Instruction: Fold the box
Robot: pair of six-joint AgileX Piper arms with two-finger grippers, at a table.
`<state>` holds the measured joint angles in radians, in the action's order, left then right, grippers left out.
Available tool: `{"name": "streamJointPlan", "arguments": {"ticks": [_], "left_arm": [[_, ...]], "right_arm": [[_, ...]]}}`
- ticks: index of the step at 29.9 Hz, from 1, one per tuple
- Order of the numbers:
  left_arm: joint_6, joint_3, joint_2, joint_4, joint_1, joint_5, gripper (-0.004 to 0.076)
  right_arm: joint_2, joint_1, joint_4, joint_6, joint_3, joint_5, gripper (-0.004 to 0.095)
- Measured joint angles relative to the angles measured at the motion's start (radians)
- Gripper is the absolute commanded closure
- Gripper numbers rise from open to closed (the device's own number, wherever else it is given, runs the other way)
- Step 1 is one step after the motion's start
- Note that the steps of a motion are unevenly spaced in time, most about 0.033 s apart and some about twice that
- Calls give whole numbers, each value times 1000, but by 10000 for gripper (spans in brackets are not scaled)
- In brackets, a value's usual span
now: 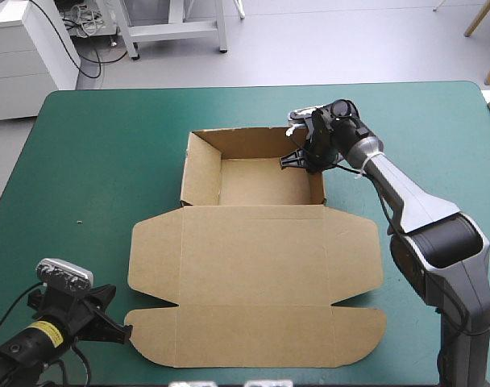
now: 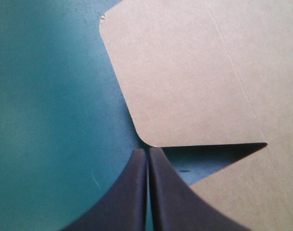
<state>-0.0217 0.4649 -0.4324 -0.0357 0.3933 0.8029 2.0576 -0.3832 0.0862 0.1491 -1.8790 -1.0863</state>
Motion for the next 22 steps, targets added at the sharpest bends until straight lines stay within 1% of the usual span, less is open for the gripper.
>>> {"name": "streamJointPlan", "arguments": {"ticks": [6, 9, 11, 15, 22], "left_arm": [[-28, -53, 117, 0, 0, -54, 731], [-31, -65, 131, 4, 0, -83, 731], [-31, -67, 131, 16, 0, -90, 731], [-32, -68, 131, 36, 0, -90, 731], [-35, -68, 131, 36, 0, -92, 731]], "right_arm": [[0, 8, -2, 10, -2, 30, 929], [0, 28, -1, 10, -1, 24, 929], [0, 61, -1, 3, -1, 13, 930], [0, 166, 0, -37, -1, -11, 930], [0, 432, 2, -108, -2, -44, 929]]}}
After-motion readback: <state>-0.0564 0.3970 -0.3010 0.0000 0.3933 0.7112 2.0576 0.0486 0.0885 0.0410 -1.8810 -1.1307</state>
